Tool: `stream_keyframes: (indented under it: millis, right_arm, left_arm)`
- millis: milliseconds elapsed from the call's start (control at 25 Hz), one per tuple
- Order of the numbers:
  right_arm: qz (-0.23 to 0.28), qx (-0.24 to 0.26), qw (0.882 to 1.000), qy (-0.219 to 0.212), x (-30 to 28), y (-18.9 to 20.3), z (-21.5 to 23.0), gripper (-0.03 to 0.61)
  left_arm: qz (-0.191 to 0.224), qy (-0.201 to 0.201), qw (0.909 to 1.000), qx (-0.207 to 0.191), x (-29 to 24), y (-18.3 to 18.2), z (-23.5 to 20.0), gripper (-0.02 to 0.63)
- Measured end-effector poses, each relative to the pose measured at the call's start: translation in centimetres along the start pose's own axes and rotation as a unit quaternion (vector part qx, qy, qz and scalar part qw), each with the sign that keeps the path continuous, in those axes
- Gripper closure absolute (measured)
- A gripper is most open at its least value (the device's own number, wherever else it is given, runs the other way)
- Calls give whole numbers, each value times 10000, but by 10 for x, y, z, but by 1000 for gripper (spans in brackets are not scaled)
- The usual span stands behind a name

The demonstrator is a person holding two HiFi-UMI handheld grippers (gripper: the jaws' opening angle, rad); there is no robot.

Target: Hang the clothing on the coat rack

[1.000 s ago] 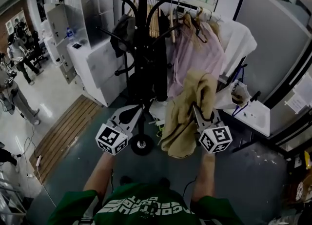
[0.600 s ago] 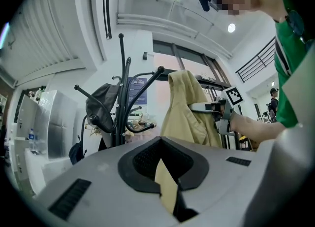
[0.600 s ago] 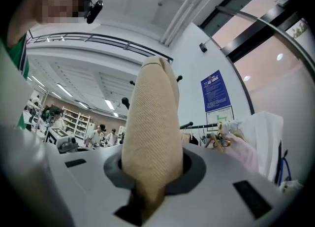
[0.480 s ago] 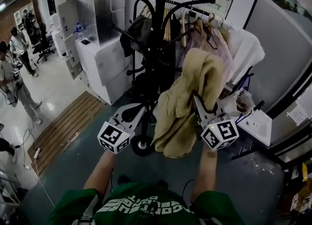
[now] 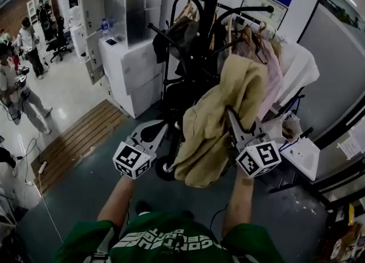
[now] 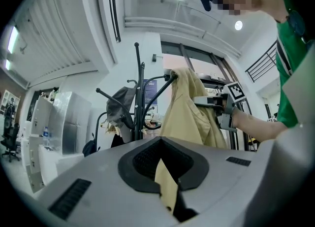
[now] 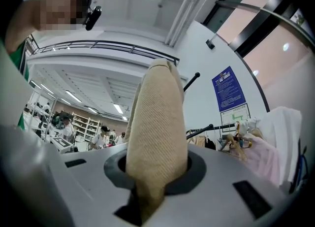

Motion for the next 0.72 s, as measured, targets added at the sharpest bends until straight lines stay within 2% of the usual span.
stream_keyframes:
  millis: [280,640,720]
  right_arm:
    - [-73,141,9998,-122,-11,0,-11,494]
    - [-918,298,9953,-103,-40,49,-32,494]
    - [-1064,200,9941,-115,-46,62,-35,494]
  left_arm:
    - [29,-86,9999,60,10,2,-2,609]
    - [-3,-230,9997,128,25,7,-7,609]
    - [-15,-273,9995,142,29,7,-8,609]
Point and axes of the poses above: the fingertips, and each gripper's own axes: x backward along the fingers, z to its right, y out of its underside, the point moved 4 cm from there along x, backward along the fingers, and after that the axes turned 9 degrees about -x, right-handed, at the moved point
